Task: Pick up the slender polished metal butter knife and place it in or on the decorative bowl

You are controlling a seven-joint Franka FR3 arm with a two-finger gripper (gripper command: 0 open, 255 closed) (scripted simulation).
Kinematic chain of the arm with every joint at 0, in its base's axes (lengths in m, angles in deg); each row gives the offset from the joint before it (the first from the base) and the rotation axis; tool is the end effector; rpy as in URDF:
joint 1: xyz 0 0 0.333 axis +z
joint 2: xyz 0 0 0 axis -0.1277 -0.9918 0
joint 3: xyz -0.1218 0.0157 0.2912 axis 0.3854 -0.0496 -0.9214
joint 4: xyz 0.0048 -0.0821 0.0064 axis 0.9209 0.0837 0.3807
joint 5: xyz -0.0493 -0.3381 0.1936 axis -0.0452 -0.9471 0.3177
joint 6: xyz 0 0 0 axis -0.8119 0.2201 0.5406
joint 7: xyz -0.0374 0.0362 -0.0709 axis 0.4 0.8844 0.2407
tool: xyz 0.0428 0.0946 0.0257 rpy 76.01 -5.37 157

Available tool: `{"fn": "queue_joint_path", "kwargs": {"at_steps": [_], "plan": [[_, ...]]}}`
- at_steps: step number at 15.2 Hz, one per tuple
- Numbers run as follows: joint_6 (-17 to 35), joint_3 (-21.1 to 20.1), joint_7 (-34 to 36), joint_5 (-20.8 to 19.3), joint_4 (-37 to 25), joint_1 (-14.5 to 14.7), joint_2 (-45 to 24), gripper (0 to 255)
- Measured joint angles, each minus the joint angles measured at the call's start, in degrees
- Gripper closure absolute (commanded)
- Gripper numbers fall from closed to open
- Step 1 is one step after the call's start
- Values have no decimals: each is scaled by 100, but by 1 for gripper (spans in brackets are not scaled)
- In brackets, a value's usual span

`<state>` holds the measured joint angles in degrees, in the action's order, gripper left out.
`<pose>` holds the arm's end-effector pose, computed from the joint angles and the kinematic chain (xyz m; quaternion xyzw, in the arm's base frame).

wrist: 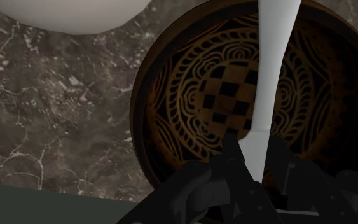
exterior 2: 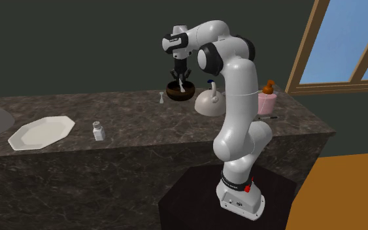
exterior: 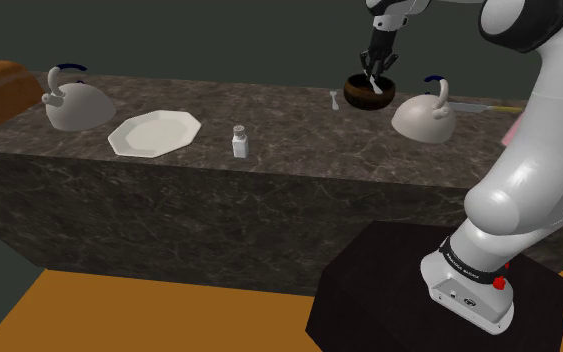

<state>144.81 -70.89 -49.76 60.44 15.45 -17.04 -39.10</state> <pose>0.5543 -0.3317 0.4776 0.9268 -0.3754 -0.0027 0.0011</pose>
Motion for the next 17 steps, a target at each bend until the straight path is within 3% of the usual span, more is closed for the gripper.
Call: {"fn": "queue_joint_path", "kwargs": {"at_steps": [3, 4, 10, 17], "plan": [[13, 0, 1, 0, 9, 0, 3, 255], [15, 0, 1, -1, 11, 1, 5, 0], [15, 0, 1, 0, 16, 1, 2, 0], [-675, 5, 9, -5, -669, -10, 12, 0]]}}
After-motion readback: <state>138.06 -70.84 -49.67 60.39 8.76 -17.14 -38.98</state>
